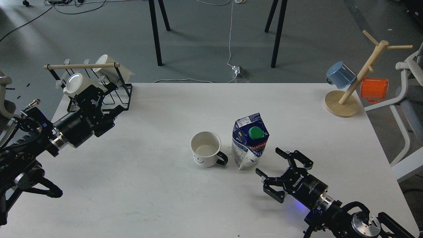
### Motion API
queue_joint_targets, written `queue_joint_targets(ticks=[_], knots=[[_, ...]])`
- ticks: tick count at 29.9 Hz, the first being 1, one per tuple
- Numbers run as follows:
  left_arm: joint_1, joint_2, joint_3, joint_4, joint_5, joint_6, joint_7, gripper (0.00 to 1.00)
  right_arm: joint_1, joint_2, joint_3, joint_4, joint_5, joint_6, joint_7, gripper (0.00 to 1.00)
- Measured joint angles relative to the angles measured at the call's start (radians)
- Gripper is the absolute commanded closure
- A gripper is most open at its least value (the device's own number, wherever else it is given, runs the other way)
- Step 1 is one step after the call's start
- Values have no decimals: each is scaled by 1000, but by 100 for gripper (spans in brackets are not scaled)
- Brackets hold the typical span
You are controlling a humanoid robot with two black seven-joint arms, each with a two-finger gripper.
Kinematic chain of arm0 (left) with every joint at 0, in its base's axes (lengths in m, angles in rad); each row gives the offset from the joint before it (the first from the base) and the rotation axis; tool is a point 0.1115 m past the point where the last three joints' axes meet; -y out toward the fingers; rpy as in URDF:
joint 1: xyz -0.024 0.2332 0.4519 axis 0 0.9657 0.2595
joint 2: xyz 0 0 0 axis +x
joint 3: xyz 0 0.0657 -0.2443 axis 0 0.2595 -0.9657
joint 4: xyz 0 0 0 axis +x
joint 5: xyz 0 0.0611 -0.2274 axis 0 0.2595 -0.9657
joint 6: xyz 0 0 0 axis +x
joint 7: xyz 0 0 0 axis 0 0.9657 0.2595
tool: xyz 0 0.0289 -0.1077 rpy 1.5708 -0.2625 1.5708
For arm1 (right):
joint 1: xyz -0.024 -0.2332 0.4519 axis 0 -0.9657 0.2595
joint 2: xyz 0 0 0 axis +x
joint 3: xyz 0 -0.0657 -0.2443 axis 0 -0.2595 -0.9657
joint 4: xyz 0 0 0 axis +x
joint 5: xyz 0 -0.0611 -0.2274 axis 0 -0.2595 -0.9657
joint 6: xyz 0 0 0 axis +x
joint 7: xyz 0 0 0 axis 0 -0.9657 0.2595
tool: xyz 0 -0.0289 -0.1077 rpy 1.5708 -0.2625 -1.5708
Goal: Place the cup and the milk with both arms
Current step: 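Slide the milk carton with the right gripper next to the mug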
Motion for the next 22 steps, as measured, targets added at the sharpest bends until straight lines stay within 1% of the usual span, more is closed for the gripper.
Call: queue_joint_targets(ticks=[3, 6, 9, 11, 16, 22], knots=[[0, -2, -4, 0, 0, 0, 0, 1, -38, -52, 89, -1, 5, 0, 6, 0], [0, -3, -18, -2, -6, 0, 0, 1, -61, -74, 241, -10, 8, 0, 7, 0], [0, -3, -35, -4, -9, 0, 0, 1, -58, -82, 386, -15, 8, 0, 7, 0], [2, -3, -46, -5, -10, 0, 0, 1, -35, -100, 443, -16, 8, 0, 7, 0], [8, -4, -78, -6, -13, 0, 0, 1, 95, -187, 480, -25, 5, 0, 6, 0], [15, -2, -91, -6, -13, 0, 0, 1, 164, -225, 479, -31, -1, 0, 6, 0]])
